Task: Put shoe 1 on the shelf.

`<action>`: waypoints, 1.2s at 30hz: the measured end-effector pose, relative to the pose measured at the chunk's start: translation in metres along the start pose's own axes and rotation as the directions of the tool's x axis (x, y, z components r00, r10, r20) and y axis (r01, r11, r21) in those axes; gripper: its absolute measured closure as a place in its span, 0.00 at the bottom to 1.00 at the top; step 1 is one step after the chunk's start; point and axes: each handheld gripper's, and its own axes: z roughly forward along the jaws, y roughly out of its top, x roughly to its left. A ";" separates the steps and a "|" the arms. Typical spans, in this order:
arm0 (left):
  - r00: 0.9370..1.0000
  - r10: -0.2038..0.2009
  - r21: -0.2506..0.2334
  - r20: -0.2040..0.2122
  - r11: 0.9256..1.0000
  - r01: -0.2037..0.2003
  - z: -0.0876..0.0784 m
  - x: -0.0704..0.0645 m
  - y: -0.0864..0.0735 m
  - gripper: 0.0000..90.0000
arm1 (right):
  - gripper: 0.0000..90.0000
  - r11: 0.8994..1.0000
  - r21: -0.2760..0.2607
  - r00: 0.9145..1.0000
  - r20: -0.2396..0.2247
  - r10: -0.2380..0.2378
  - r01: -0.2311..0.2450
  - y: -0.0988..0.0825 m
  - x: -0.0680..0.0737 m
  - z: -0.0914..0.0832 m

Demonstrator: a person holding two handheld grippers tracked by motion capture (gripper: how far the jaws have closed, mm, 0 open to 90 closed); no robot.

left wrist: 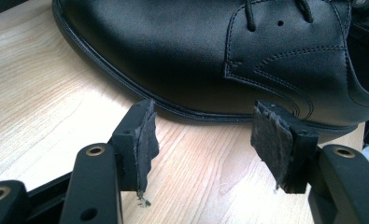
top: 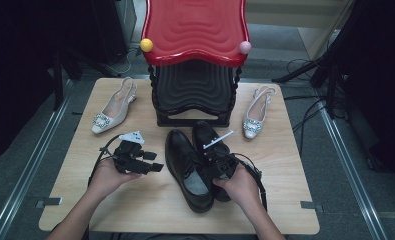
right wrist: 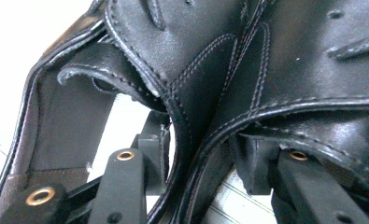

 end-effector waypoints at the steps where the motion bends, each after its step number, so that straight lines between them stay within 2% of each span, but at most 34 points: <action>1: 1.000 0.000 0.000 -0.001 1.000 0.000 0.000 0.000 0.000 0.45 | 0.68 1.000 0.001 1.000 0.004 0.005 -0.005 0.000 0.000 0.000; 6: 1.000 -0.002 -0.003 -0.002 1.000 0.002 0.000 0.000 0.000 0.45 | 0.75 1.000 -0.003 1.000 0.012 0.010 -0.010 -0.001 -0.001 0.002; 9: 1.000 -0.006 -0.002 0.006 1.000 0.006 0.000 0.002 -0.001 0.44 | 0.85 1.000 0.002 1.000 0.030 0.008 -0.008 0.000 -0.001 0.002; 11: 1.000 0.002 0.000 0.000 1.000 -0.002 -0.001 0.002 -0.002 0.43 | 0.89 0.999 -0.010 0.999 0.029 0.034 -0.034 -0.001 -0.003 0.001; 15: 1.000 -0.003 -0.002 0.000 1.000 0.003 -0.002 0.005 -0.003 0.43 | 0.91 0.999 -0.009 0.999 -0.009 0.050 -0.050 -0.002 -0.009 0.000; 23: 1.000 -0.017 -0.003 -0.008 1.000 0.017 -0.004 0.010 -0.004 0.43 | 0.92 1.000 0.017 1.000 0.005 0.023 -0.023 -0.005 -0.018 -0.013; 25: 1.000 -0.021 0.001 -0.010 1.000 0.021 -0.004 0.011 -0.005 0.43 | 0.93 1.000 0.014 1.000 -0.005 0.020 -0.020 -0.006 -0.020 -0.018; 30: 1.000 -0.018 0.017 -0.022 1.000 0.018 -0.004 0.012 -0.006 0.43 | 0.93 1.000 0.013 0.997 -0.073 0.024 -0.023 -0.007 -0.024 -0.034; 36: 0.999 -0.026 0.009 -0.026 1.000 0.026 -0.006 0.015 -0.007 0.43 | 0.93 0.998 -0.043 0.993 -0.116 0.032 -0.037 -0.004 -0.021 -0.059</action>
